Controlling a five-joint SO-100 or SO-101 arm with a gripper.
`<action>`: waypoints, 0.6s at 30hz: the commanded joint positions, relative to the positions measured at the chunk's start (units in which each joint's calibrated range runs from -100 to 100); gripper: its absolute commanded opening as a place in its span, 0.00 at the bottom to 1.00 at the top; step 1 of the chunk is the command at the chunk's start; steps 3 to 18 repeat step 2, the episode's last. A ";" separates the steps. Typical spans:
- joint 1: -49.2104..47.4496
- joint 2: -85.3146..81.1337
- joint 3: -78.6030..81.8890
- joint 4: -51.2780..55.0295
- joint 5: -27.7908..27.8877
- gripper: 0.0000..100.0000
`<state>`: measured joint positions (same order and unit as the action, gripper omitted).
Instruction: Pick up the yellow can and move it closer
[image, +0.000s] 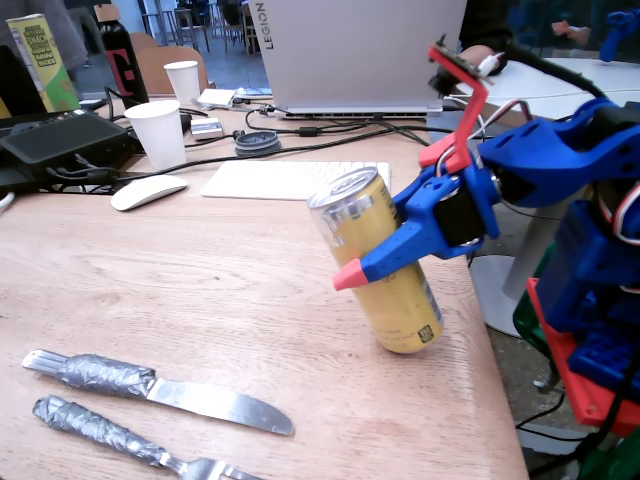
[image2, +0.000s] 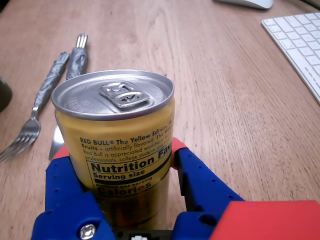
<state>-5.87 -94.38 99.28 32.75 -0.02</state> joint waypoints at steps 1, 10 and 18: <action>0.46 -2.36 0.44 -0.16 0.05 0.29; 0.46 -2.36 0.44 -0.16 0.05 0.29; 0.46 -2.36 0.44 -0.16 0.05 0.29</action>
